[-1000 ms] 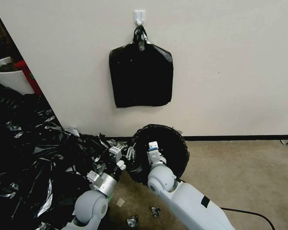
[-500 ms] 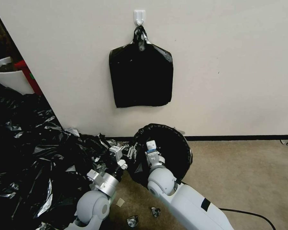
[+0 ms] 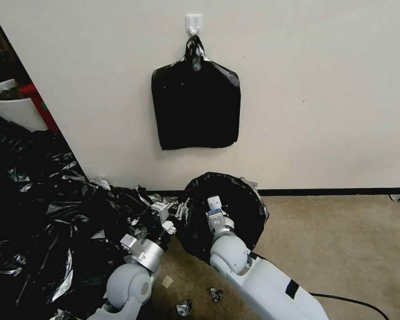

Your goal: Place a trash bag onto the trash bin.

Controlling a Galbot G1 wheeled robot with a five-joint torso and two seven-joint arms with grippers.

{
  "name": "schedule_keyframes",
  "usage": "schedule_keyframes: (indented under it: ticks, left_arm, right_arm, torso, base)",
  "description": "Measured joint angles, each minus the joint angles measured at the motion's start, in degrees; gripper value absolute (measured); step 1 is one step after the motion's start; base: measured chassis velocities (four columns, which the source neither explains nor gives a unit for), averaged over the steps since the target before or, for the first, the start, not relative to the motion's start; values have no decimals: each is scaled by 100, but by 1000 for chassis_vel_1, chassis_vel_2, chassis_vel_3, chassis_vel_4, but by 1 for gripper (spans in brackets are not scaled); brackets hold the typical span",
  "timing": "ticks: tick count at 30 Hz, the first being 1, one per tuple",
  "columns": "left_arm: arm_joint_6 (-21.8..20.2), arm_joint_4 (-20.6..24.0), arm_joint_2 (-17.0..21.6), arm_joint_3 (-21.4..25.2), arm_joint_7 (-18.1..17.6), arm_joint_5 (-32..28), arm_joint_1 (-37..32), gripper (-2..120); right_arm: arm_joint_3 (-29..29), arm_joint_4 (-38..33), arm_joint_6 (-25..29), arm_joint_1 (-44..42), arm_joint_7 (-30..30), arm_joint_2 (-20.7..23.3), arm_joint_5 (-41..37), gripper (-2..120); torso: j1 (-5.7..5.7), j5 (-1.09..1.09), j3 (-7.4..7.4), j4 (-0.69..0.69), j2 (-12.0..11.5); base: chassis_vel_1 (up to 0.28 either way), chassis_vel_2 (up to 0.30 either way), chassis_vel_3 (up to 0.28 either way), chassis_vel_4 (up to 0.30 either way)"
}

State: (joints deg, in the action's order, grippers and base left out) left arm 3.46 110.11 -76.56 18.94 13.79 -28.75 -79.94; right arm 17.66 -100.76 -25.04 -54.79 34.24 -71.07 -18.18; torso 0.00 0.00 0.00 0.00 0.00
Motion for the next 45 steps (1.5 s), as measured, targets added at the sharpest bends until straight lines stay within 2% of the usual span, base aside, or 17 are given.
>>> schedule_keyframes:
  ticks: [2,5,6,8,11,12,15,16,18,19,22,26,31,35,37,42,45]
  left_arm:
    - [-137,-52,9,-4,-211,110,85,5]
    - [-233,-85,14,-7,-328,130,124,5]
    - [-374,-110,16,-9,-530,119,182,5]
    - [-482,-123,15,-11,-664,84,213,5]
    - [-1243,-91,-1,-23,-1403,-205,363,5]
    - [-1243,-91,-1,-23,-1403,-205,363,5]
    - [-2219,35,22,9,-2175,-706,547,5]
    - [-2219,35,22,9,-2175,-706,547,5]
    - [-3355,191,69,49,-2862,-1341,729,5]
    - [-3355,191,69,49,-2862,-1341,729,5]
    - [-3971,127,63,11,-3228,-1715,843,5]
    - [-3943,-99,-1,-33,-3194,-1741,822,5]
    - [-3443,-269,-37,-43,-2773,-1426,618,7]
    - [-3254,-205,-6,-12,-2630,-1342,477,17]
    - [-3126,-91,49,37,-2501,-1256,323,30]
    - [-3020,48,130,99,-2350,-991,69,43]
    - [-2961,142,164,182,-2330,-869,-78,58]
  right_arm:
    - [36,-429,59,-237,-325,220,-67,16]
    - [32,-647,107,-350,-510,346,-86,22]
    - [-25,-955,285,-507,-824,523,-67,30]
    - [-79,-1093,432,-578,-990,605,-14,33]
    - [-505,-1561,1519,-837,-1685,815,634,50]
    - [-505,-1561,1519,-837,-1685,815,634,50]
    - [-1014,-1733,2303,-1006,-1970,764,1328,63]
    - [-1014,-1733,2303,-1006,-1970,764,1328,63]
    - [-1458,-1895,2527,-1173,-2017,571,1709,75]
    - [-1458,-1895,2527,-1173,-2017,571,1709,75]
    - [-1703,-1968,2494,-1379,-1972,334,1767,88]
    - [-1747,-1929,2482,-1550,-1941,185,1793,98]
    - [-1750,-1827,2505,-1683,-1923,57,1810,100]
    - [-1748,-1760,2522,-1703,-1911,5,1814,100]
    - [-1731,-1727,2532,-1704,-1906,-31,1818,100]
    - [-1711,-1707,2532,-1695,-1903,-52,1818,100]
    - [-1710,-1705,2535,-1707,-1892,-48,1818,100]
  torso:
    - [0,1,0,-1,0]
    - [0,-1,0,-1,0]
    - [0,1,0,-1,0]
    - [0,1,0,-1,0]
    - [0,-1,0,0,0]
    - [0,-1,0,0,0]
    - [0,0,0,0,0]
    - [0,0,0,0,0]
    - [0,2,0,0,0]
    - [0,2,0,0,0]
    - [0,1,0,-1,0]
    - [0,0,0,0,0]
    - [0,0,0,0,0]
    - [0,0,0,0,0]
    - [0,0,0,0,0]
    - [0,0,0,0,0]
    - [0,-1,0,0,0]
  base:
    - [0,0,0,0]
    - [0,0,0,0]
    - [0,0,0,0]
    - [0,0,0,0]
    - [0,0,0,0]
    - [0,0,0,0]
    - [0,0,0,0]
    - [0,0,0,0]
    - [0,0,0,0]
    - [0,0,0,0]
    - [0,0,0,0]
    - [0,0,0,0]
    - [0,0,0,0]
    - [0,0,0,0]
    - [0,0,0,0]
    - [0,0,0,0]
    - [0,0,0,0]
